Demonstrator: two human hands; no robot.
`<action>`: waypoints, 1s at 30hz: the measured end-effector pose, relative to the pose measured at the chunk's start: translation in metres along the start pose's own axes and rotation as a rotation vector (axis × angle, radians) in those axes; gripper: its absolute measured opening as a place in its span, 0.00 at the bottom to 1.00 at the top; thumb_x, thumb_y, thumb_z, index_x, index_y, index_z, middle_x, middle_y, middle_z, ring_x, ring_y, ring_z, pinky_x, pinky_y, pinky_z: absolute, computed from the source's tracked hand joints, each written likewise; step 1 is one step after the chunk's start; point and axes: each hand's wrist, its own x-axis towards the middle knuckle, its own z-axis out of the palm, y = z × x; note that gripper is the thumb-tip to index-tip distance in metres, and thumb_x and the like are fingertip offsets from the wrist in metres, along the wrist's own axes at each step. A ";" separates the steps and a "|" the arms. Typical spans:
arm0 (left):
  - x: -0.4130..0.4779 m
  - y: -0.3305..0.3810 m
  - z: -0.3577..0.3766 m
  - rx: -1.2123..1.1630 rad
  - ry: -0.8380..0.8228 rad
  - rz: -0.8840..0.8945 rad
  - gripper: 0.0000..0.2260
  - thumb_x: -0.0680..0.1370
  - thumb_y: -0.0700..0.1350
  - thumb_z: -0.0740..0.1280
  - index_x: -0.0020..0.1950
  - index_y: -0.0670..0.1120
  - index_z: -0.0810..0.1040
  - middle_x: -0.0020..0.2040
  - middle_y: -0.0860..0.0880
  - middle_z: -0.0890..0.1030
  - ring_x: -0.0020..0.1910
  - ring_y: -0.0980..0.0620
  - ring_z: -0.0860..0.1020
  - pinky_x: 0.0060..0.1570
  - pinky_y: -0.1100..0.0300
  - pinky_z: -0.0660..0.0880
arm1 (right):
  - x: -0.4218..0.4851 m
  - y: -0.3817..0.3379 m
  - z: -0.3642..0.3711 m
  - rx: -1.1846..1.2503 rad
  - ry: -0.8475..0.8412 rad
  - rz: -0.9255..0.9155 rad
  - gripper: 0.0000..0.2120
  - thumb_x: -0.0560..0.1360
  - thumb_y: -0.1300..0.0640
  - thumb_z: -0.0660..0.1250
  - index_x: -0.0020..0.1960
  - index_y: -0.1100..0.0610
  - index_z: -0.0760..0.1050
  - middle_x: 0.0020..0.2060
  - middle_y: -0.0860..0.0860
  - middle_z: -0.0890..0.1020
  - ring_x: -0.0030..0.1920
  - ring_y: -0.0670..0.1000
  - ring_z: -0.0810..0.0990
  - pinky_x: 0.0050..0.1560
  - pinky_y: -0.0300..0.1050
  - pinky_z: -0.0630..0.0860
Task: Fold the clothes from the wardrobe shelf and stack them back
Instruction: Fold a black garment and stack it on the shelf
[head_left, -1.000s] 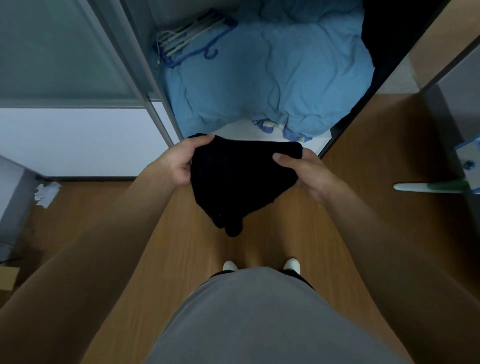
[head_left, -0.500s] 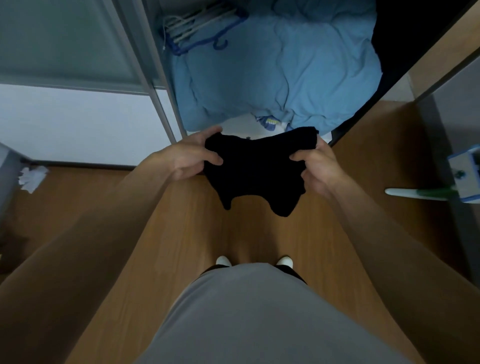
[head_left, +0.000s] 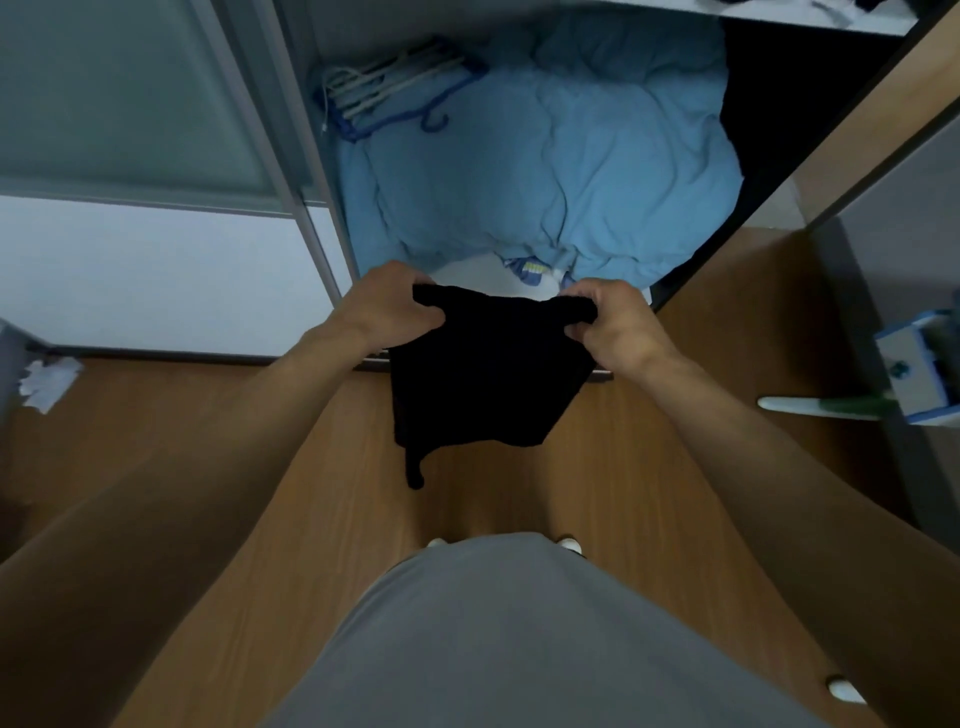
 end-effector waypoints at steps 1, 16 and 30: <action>0.001 0.000 -0.003 0.031 0.008 0.003 0.04 0.73 0.46 0.68 0.45 0.49 0.82 0.42 0.51 0.82 0.40 0.55 0.79 0.37 0.63 0.75 | 0.001 -0.002 -0.001 -0.080 0.020 0.004 0.12 0.75 0.66 0.70 0.56 0.55 0.81 0.50 0.53 0.83 0.53 0.54 0.81 0.52 0.40 0.75; 0.005 -0.023 -0.044 -0.941 0.171 -0.018 0.10 0.69 0.45 0.69 0.47 0.45 0.84 0.45 0.47 0.85 0.43 0.53 0.83 0.45 0.61 0.76 | -0.002 -0.019 -0.026 0.752 -0.039 -0.075 0.10 0.81 0.54 0.67 0.58 0.57 0.82 0.57 0.53 0.85 0.59 0.50 0.83 0.58 0.40 0.76; -0.002 -0.003 -0.012 -1.315 -0.161 -0.176 0.22 0.68 0.58 0.79 0.58 0.48 0.85 0.59 0.44 0.84 0.58 0.44 0.83 0.54 0.53 0.80 | -0.020 -0.013 -0.021 1.190 -0.224 0.225 0.26 0.74 0.34 0.66 0.65 0.48 0.78 0.62 0.49 0.83 0.64 0.50 0.80 0.67 0.51 0.75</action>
